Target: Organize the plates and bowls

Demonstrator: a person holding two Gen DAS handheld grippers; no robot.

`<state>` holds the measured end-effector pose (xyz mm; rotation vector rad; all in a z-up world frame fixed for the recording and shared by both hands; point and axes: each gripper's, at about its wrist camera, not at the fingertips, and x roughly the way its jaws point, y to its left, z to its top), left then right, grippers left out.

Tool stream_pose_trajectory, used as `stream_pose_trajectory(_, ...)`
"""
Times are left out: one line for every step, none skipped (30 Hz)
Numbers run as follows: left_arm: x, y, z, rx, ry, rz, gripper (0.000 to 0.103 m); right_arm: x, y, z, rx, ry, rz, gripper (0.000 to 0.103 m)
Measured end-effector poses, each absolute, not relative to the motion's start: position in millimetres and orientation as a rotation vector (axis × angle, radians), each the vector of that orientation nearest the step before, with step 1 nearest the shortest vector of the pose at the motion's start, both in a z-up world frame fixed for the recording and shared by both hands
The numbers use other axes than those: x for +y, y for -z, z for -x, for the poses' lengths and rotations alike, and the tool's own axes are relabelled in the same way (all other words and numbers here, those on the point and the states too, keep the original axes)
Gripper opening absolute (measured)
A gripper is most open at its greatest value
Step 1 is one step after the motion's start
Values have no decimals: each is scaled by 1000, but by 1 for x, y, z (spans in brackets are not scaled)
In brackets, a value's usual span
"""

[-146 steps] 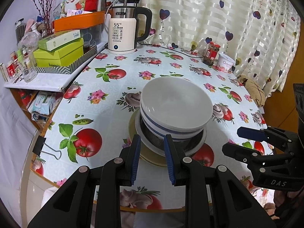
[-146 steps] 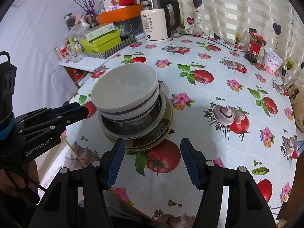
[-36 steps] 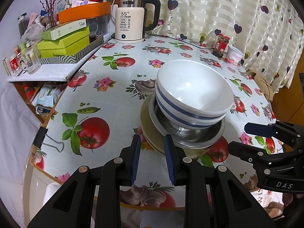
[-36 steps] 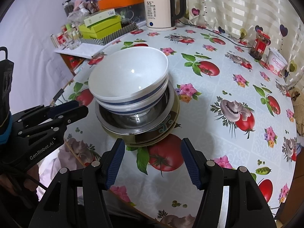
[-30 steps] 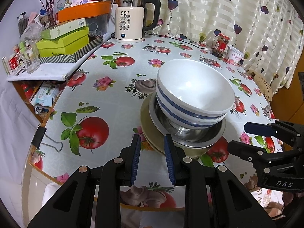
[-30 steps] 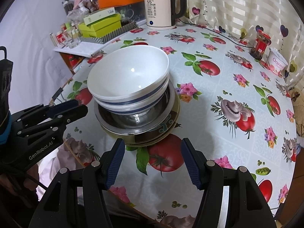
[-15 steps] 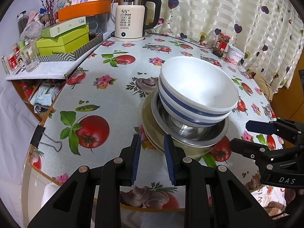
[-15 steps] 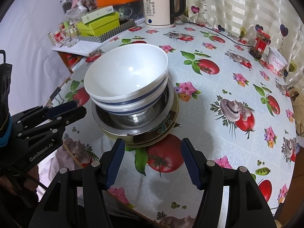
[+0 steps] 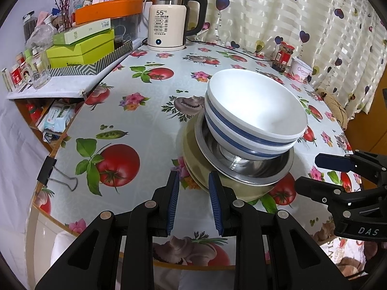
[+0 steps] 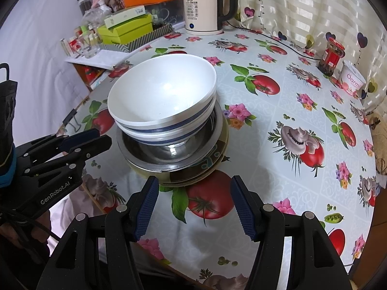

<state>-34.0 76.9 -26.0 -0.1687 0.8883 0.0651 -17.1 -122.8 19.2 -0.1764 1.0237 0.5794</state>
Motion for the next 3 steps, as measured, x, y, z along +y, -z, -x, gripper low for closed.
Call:
stream_pose_trajectory(76,26,34,889,-67,166,26,-136,-19,21,1023,-581,175,62)
stream_pose_trajectory(77,25,35,888,-66,166,26,-134,-20,21,1022,-581,175,62)
stream_pose_trajectory(76,25,35,887,-64,167,26,-146,-20,24,1020,-582,172,62)
